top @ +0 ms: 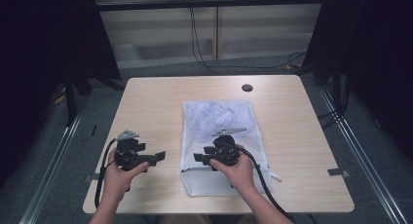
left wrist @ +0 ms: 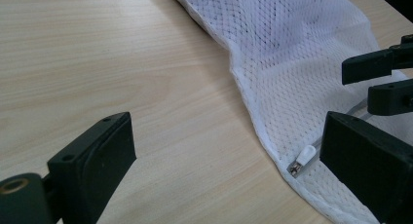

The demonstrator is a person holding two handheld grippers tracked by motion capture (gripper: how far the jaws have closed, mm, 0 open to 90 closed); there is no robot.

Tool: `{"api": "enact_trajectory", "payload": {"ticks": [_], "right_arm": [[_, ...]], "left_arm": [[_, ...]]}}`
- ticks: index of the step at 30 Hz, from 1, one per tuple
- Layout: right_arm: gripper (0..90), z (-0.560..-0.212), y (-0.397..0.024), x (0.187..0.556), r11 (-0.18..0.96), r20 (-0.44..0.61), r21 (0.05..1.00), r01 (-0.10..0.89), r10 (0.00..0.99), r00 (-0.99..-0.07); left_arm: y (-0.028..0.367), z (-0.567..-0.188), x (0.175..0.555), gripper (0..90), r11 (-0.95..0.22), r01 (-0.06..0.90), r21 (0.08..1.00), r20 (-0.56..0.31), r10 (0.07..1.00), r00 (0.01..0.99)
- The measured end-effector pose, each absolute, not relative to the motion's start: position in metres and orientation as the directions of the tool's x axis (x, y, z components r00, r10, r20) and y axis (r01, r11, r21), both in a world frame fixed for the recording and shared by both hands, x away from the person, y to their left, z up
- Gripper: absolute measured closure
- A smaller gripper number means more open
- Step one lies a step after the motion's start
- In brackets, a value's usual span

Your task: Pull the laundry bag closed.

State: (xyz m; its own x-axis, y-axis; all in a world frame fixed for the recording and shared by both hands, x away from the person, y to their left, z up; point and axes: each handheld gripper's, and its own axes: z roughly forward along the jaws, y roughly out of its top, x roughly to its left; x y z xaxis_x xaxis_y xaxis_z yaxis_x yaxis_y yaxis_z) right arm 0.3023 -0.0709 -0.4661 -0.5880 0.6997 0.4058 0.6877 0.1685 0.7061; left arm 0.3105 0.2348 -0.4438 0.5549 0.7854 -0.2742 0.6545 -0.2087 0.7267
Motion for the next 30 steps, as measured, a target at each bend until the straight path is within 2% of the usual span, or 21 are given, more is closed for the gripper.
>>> {"api": "enact_trajectory", "payload": {"ticks": [10, 20, 30], "right_arm": [[47.0, -0.469, -0.059, 0.301, 0.185, 0.431, 0.669, 0.72, 0.693, -0.579], [55.0, -0.474, -0.048, 0.301, 0.152, 0.525, 0.595, 0.79, 0.67, -0.524], [61.1, -0.476, -0.043, 0.3, 0.132, 0.56, 0.551, 0.824, 0.674, -0.483]], "left_arm": [[0.236, -0.444, 0.31, 5.6, -0.206, 0.655, 0.727, -0.275, 0.787, 0.553], [0.237, -0.444, 0.31, 5.9, -0.209, 0.658, 0.723, -0.272, 0.789, 0.55], [0.238, -0.445, 0.31, 6.0, -0.213, 0.66, 0.72, -0.271, 0.79, 0.55]]}}
